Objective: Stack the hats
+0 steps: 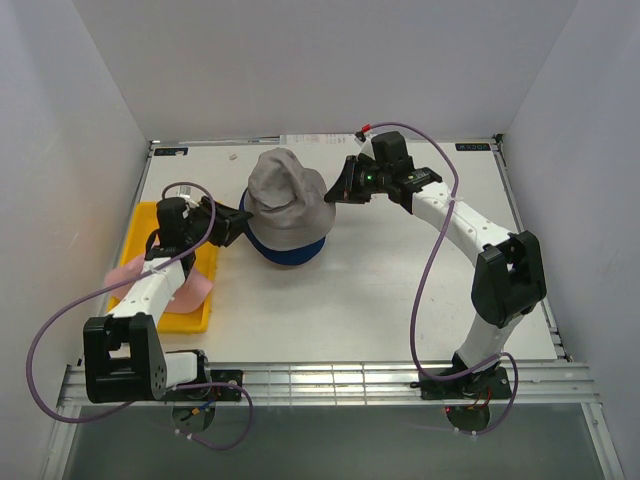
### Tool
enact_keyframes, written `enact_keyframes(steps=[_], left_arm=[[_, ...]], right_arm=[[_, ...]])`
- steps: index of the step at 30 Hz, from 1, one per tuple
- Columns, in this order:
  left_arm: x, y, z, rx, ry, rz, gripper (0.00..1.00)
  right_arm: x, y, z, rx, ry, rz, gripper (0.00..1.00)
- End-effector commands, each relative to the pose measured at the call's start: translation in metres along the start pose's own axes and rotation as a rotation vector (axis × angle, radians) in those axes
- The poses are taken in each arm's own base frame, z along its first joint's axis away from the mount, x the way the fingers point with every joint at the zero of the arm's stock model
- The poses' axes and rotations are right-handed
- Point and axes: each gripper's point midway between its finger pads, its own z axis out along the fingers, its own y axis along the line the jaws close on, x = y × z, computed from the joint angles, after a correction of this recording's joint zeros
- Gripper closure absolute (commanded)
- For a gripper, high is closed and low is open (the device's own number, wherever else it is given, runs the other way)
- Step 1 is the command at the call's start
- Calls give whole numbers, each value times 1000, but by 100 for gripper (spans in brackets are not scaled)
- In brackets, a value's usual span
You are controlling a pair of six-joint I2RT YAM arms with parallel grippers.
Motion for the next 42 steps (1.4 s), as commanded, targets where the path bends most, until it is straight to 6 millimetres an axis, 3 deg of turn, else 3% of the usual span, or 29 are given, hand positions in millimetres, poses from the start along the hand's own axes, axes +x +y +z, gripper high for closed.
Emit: enact_keyframes(steps=[1,19,25,37,42], left_arm=[[-8,-27,-10,112,-50,28,49],[-5,-22,-8,134,-43,11,71],[-2,-19,-7,143,-37,13,54],[0,-18,-5,183,-39,-10,55],[3,-16,-4,194,-30,-25,62]], right_arm=[[-3,5,-12,-9,-19,-30,92],[0,-2,-11,8,-15,-23,92],[0,-2,-9,6,-10,-20,92],[3,-3,-9,8,-5,-18,92],[2,-4,-8,10,-5,-16,92]])
